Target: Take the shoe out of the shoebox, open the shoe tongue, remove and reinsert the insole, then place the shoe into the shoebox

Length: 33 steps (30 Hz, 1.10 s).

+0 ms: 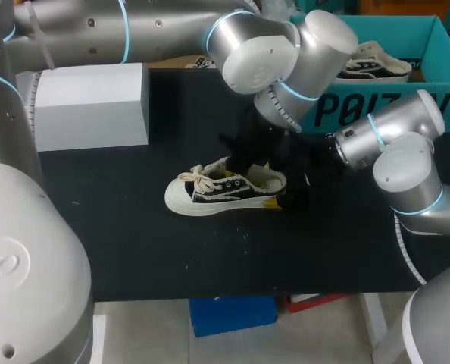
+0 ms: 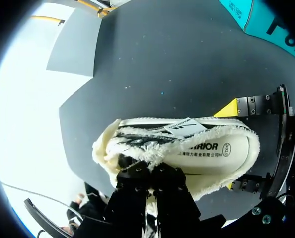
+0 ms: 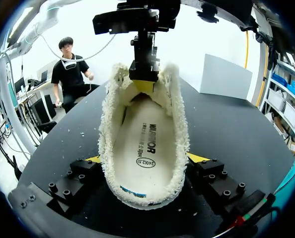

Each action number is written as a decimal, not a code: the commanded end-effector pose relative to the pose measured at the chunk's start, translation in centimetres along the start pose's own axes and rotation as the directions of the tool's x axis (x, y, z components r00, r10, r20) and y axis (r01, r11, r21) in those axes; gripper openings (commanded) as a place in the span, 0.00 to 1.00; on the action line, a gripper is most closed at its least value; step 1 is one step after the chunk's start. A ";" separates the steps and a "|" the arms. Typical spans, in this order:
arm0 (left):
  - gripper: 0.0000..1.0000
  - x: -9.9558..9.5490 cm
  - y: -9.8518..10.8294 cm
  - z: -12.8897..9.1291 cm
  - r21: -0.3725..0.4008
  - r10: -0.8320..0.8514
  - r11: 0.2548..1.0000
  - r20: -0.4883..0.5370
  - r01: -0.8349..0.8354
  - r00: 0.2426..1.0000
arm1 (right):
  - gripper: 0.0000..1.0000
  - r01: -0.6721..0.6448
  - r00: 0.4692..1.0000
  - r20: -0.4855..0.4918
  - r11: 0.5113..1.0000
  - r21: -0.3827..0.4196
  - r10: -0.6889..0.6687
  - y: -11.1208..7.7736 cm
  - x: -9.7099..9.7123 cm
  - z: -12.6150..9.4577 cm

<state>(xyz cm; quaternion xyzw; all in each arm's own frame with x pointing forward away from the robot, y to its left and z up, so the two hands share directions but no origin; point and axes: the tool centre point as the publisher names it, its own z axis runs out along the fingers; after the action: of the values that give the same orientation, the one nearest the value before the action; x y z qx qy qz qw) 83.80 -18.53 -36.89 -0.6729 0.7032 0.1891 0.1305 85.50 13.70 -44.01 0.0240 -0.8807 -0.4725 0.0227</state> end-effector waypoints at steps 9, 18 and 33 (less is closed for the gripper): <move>0.00 -2.6 0.6 -2.3 0.069 -0.029 0.997 -0.067 0.034 0.997 | 0.00 -0.002 1.000 0.001 1.000 0.001 0.002 -0.2 -0.2 0.4; 0.00 -4.9 1.2 -2.9 0.092 -0.062 0.993 -0.123 0.074 0.990 | 0.00 -0.002 1.000 0.001 1.000 0.001 0.002 -0.2 -0.2 0.4; 0.00 -8.0 2.3 -1.4 0.098 -0.131 0.984 -0.166 0.148 0.977 | 0.00 -0.002 1.000 0.001 1.000 0.001 0.002 -0.2 -0.2 0.4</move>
<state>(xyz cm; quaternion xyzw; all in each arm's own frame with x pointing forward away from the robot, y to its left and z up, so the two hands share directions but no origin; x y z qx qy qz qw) 82.45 -12.91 -31.92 -0.7223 0.6683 0.1087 0.1409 85.51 13.74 -44.00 0.0243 -0.8807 -0.4726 0.0227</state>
